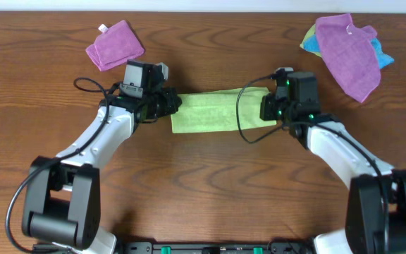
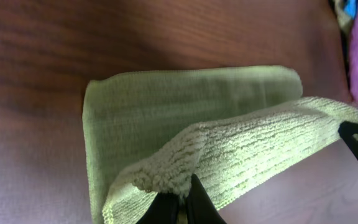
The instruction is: Fold the cloth
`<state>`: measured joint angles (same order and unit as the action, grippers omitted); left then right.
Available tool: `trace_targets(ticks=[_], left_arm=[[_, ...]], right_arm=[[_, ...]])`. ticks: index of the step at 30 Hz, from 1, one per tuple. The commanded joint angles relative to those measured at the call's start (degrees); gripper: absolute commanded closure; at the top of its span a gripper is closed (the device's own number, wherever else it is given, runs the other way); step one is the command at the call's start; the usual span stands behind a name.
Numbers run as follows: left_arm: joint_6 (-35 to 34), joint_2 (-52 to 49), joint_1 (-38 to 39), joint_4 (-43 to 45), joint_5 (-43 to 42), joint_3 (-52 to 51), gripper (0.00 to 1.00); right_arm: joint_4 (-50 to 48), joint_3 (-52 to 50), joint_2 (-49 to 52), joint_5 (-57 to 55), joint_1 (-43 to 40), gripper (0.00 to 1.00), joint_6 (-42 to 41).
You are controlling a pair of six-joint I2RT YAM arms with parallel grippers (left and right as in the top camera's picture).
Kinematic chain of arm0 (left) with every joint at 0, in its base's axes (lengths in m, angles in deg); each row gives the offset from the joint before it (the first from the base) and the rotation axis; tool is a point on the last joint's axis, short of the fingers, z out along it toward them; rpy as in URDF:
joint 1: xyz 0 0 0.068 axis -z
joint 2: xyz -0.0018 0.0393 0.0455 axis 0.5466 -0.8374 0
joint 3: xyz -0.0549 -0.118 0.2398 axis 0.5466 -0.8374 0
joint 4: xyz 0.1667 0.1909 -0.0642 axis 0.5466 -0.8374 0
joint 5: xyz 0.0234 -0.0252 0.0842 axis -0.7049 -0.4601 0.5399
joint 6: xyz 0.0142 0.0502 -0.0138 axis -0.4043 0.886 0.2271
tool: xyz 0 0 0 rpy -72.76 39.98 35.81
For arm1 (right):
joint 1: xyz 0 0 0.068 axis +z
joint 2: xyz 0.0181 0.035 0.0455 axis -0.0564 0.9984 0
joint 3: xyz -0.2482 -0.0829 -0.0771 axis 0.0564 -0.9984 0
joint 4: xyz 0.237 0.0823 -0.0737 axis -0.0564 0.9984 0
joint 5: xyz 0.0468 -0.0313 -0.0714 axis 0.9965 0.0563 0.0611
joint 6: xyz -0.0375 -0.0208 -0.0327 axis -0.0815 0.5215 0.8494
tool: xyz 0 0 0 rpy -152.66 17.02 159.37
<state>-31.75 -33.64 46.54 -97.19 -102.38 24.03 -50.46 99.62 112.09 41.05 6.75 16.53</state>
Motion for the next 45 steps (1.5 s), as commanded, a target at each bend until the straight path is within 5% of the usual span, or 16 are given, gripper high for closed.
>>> trace_targets(ticks=[1,19,20,21,23,27,30,34,40,42,45], left_arm=[[-1.66,-2.99,-0.31,1.40,2.97,0.09,0.94],[-1.62,-8.59,-0.31,5.57,7.52,0.09,0.94],[-1.62,-8.57,-0.31,5.57,7.54,0.09,0.94],[-1.62,-8.59,-0.31,5.57,7.54,0.09,0.92],[-1.60,-8.59,-0.31,5.64,7.76,0.09,0.84],[-1.60,-8.57,-0.33,5.73,9.11,0.09,0.59],[-1.57,-8.57,-0.57,6.12,9.14,0.11,0.36],[-1.60,-8.57,-1.46,6.27,8.66,0.44,0.25],[-1.60,-7.89,-3.41,5.79,1.95,3.02,0.32],[-1.60,-7.34,-3.89,5.27,-0.15,4.00,0.48],[-1.68,-6.40,-4.07,5.20,-5.33,4.98,0.94]], right_arm=[[0.28,3.32,3.04,-3.19,-0.42,0.99,-0.57],[1.31,4.79,9.09,-6.58,-0.13,0.99,2.01],[1.36,4.79,9.09,-6.60,-0.15,0.93,2.01],[1.31,4.79,9.09,-6.62,-0.13,0.78,2.03],[1.27,4.81,9.09,-6.62,-0.15,0.57,2.01],[1.42,4.81,9.05,-6.62,-0.15,0.36,2.01],[1.92,4.81,8.68,-6.60,-0.15,0.32,1.99],[3.30,4.81,7.10,-6.60,-0.15,0.31,1.97],[8.37,4.81,1.03,-6.27,-0.20,0.23,-1.88],[10.60,4.81,-1.46,-6.03,-0.20,0.19,-4.22],[14.67,4.81,-5.79,-5.66,-0.22,0.14,-7.76]])
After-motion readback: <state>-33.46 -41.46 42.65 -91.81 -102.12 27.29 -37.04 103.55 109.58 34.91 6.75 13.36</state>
